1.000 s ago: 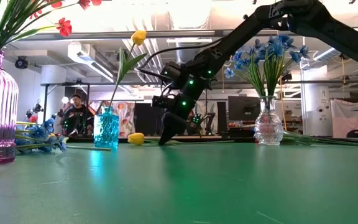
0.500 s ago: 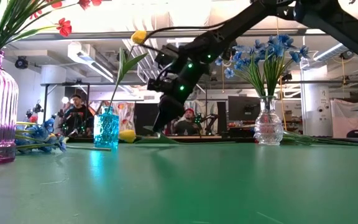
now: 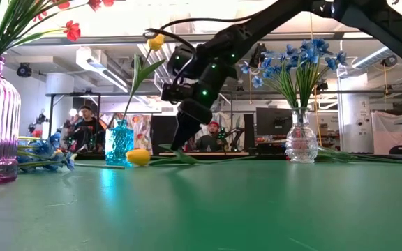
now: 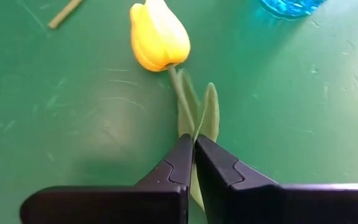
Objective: Sort flowers into vase by color
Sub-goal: Put the yellow tulip into the blue vase
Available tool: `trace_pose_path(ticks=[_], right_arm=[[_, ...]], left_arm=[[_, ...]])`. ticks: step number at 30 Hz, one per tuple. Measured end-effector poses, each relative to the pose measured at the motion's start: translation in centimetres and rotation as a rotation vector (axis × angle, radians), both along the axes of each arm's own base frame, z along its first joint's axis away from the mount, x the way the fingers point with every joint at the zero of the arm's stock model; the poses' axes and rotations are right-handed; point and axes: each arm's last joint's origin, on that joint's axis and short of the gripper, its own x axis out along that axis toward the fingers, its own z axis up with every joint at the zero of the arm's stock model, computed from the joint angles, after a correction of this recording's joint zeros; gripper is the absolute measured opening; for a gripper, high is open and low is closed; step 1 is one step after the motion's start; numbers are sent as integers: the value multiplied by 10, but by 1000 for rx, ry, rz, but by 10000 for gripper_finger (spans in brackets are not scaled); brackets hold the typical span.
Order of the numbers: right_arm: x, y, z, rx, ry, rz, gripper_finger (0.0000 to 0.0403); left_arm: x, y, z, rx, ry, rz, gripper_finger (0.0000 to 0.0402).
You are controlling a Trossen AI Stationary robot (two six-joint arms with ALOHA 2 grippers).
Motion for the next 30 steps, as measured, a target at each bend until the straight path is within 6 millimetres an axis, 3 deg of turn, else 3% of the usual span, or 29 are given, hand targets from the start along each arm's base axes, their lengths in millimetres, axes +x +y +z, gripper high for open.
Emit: trace_pose_path(ticks=[4, 14, 18, 23, 30], right_arm=[[-1, 1, -1, 1, 15, 7, 40], [-3, -4, -2, -81, 39, -26, 190], [-4, -9, -3, -83, 42, -27, 230], [-8, -15, -11, -74, 38, -35, 233], [-12, -12, -32, -73, 16, -16, 171]], left_arm=[[0, 0, 0, -1, 0, 0, 310], [0, 0, 0, -3, 1, -2, 310], [0, 0, 0, -3, 1, -2, 310], [0, 0, 0, -3, 1, -2, 310], [0, 0, 0, -3, 1, -2, 310]])
